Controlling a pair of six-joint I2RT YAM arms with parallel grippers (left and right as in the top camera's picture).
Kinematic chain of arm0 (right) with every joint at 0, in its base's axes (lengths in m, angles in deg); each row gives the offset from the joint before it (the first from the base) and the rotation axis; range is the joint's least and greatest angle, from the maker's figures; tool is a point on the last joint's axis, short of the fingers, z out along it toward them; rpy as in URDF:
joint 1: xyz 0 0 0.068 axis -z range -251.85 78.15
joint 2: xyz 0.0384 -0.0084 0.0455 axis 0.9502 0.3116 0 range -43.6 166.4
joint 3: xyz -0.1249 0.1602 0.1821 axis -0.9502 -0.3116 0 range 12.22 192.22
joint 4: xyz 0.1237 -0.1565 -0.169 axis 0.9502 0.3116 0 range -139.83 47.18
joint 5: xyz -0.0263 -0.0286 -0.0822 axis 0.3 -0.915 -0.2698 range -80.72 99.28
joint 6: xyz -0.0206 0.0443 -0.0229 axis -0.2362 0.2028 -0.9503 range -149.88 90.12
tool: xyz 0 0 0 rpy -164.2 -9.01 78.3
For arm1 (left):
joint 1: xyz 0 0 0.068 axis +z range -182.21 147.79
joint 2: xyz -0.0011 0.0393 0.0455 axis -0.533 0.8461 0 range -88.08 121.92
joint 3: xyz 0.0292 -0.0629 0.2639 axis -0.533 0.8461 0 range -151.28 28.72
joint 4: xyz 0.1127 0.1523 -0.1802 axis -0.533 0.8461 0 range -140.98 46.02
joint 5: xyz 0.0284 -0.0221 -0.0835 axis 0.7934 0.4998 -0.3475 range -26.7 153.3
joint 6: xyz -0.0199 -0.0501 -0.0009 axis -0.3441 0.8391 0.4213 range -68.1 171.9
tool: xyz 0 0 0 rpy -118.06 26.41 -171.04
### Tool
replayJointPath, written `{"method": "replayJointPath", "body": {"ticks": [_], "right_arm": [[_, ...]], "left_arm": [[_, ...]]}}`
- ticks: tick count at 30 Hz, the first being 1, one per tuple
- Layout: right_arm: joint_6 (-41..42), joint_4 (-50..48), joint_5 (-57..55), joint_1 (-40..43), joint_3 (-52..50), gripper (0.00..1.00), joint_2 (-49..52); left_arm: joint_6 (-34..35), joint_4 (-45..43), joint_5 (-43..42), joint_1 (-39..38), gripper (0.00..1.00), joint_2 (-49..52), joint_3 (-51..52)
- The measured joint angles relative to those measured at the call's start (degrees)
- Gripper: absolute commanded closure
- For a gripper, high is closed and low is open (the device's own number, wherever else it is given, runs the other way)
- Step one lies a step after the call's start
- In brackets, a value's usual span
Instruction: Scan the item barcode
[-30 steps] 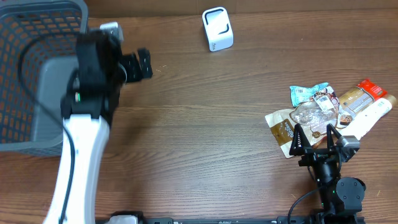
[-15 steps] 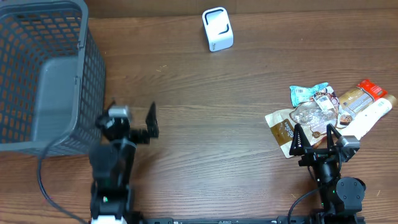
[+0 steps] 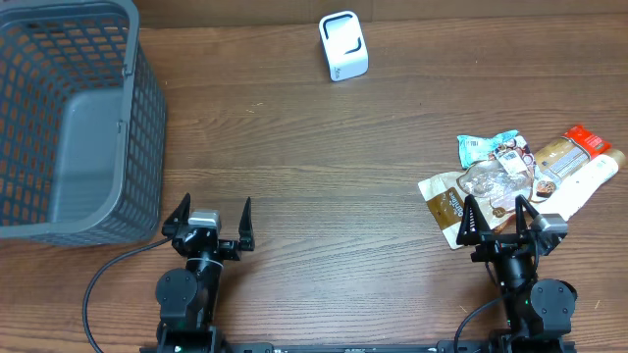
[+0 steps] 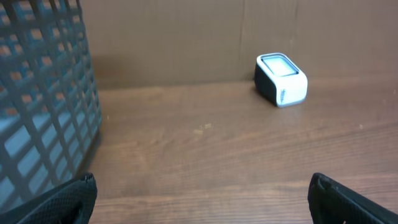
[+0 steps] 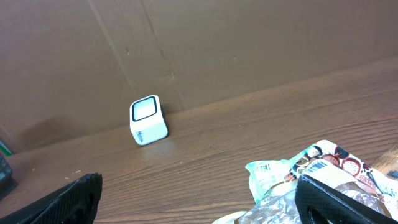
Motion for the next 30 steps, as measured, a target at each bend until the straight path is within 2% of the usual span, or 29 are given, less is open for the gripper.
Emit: {"method": "replayJointPath", "body": {"ticks": [8, 15, 30], "right_arm": [[0.0, 0.0, 0.0, 0.0, 0.0, 0.00, 0.0], [0.0, 0.0, 0.0, 0.0, 0.0, 0.00, 0.0], [0.0, 0.0, 0.0, 0.0, 0.0, 0.00, 0.0]], "left_arm": [[-0.3, 13.8, 0.0, 0.0, 0.00, -8.7, 0.5], [-0.3, 13.7, 0.0, 0.0, 0.00, -15.3, 0.4], [-0.3, 13.9, 0.0, 0.0, 0.00, -15.6, 0.5]]}}
